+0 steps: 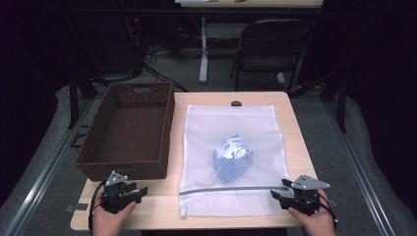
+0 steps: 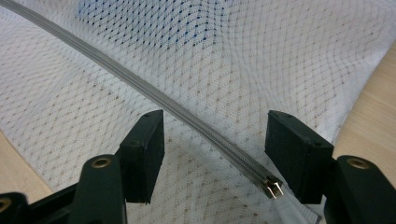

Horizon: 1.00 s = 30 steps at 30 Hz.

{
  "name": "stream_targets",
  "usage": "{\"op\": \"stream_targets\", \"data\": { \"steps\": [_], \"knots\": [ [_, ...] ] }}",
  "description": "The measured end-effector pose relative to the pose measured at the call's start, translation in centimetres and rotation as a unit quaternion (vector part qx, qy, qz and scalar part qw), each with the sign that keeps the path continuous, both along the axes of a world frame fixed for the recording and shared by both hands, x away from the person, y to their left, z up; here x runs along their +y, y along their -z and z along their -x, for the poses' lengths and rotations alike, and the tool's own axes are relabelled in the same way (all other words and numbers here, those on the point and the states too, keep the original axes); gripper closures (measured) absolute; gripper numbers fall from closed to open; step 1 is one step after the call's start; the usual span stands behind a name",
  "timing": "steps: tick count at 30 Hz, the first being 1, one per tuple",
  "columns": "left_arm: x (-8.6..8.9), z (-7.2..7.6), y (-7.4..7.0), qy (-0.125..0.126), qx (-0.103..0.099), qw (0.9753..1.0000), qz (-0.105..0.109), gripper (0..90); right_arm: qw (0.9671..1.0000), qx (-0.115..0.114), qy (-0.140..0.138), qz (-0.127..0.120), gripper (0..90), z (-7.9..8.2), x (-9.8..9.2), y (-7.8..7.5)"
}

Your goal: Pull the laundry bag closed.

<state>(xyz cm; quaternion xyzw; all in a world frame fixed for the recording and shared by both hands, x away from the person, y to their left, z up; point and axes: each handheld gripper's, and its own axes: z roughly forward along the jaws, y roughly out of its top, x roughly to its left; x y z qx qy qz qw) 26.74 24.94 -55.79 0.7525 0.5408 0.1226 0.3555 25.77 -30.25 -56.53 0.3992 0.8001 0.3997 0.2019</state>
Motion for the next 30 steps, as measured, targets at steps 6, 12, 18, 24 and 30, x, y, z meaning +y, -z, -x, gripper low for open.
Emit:
{"op": "stream_targets", "data": {
  "steps": [6,12,18,24,30],
  "knots": [
    [-0.2,-0.1,0.2,0.007,0.002,1.0000,-0.004,46.0,1.0000,0.002,-0.006,-0.003,37.0,-0.2,-0.1,0.1],
    [-0.4,-0.2,0.3,0.004,0.005,1.0000,-0.006,45.9,0.9999,0.003,-0.006,-0.011,37.0,-0.3,-0.4,0.1],
    [-0.5,-0.3,0.4,0.005,0.009,0.9999,-0.011,45.7,0.9999,0.003,-0.007,-0.013,37.1,-0.3,-0.6,0.0],
    [-0.2,-0.3,0.4,0.006,0.012,0.9998,-0.017,44.9,0.9999,0.004,0.005,-0.016,37.1,-0.5,-1.0,0.0],
    [-0.1,-0.1,0.3,0.001,0.010,0.9999,-0.014,44.5,0.9998,0.000,0.012,-0.017,37.1,-0.4,-1.4,-0.1]
  ]
}}
